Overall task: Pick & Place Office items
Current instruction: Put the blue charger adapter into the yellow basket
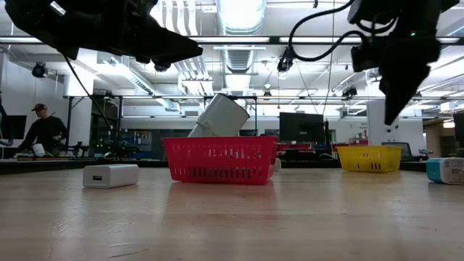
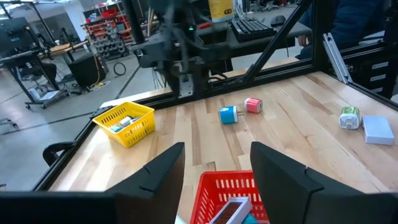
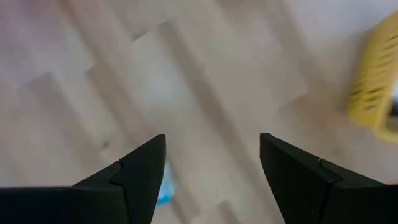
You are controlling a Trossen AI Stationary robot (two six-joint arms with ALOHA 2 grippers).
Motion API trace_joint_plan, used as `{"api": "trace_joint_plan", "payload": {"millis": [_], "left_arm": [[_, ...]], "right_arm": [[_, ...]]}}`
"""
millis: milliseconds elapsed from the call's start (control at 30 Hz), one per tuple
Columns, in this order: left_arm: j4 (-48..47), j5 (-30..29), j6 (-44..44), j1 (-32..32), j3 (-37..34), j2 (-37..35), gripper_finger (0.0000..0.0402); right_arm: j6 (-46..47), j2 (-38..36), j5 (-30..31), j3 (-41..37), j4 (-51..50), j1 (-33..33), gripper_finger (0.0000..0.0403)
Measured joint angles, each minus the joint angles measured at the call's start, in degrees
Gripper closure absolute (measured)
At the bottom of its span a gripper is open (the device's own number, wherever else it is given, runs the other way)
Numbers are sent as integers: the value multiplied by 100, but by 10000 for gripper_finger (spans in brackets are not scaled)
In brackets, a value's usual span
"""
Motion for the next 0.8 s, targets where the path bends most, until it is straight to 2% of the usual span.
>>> {"api": "trace_joint_plan", "payload": {"millis": [333,533,800], "left_arm": [[0,2,0,0,0,0,215],[-20,59,2,2,0,0,216],[-74,89,2,2,0,0,215]], "right_arm": [[1355,47,-727,0,-38,864,153],[2362,58,-764,0,-33,1330,154],[3916,58,-452,0,-33,1838,154]]}}
